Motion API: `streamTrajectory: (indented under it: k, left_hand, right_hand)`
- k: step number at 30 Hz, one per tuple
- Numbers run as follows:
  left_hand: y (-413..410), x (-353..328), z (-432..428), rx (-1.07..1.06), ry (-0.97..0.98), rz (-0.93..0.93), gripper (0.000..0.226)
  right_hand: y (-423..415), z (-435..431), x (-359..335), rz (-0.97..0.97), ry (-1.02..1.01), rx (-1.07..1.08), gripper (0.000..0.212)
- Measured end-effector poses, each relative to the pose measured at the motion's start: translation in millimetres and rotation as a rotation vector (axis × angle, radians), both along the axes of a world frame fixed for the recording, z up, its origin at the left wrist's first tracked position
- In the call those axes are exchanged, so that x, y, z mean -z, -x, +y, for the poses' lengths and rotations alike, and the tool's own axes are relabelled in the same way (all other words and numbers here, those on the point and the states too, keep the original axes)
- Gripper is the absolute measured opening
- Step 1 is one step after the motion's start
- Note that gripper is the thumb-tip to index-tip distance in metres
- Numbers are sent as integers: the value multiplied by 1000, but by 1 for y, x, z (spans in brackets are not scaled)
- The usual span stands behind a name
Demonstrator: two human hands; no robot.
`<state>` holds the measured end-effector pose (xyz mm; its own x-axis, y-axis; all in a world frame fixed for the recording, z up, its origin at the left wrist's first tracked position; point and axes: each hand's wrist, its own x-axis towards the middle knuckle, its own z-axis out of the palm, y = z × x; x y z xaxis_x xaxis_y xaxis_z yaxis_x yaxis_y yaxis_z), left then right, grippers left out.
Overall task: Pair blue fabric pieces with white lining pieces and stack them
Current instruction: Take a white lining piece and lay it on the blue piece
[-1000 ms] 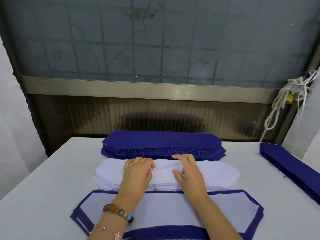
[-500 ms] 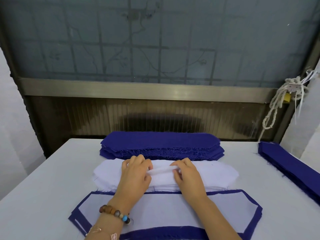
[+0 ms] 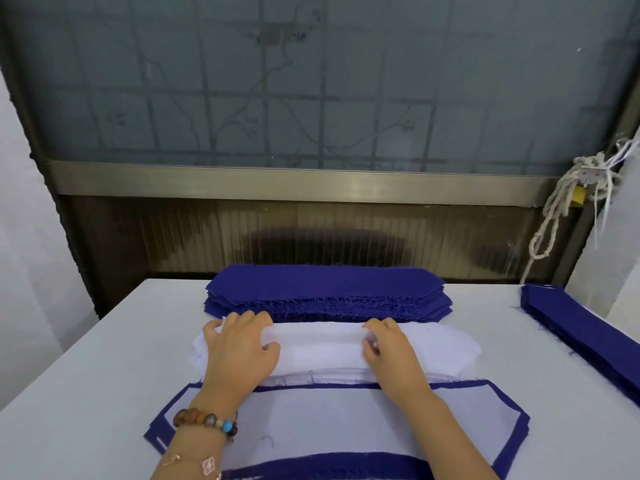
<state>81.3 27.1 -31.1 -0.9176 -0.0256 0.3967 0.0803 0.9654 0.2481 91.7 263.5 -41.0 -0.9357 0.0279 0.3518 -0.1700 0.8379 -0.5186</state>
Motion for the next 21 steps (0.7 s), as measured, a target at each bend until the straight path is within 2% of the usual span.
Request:
streamTrajectory:
  k: [4, 13, 17, 21]
  left_hand:
    - [3, 2, -12, -163, -3, -27, 17]
    - [9, 11, -22, -370, -116, -12, 25]
    - [11, 14, -23, -442, -130, 38, 27]
    - [13, 17, -24, -450, -143, -12, 39]
  right_hand:
    - [-1, 19, -8, -59, -94, 114, 25]
    - [-10, 50, -12, -171, -274, 586, 38]
    - [-12, 56, -10, -172, -282, 725, 29]
    - [-11, 57, -12, -177, -288, 833, 26]
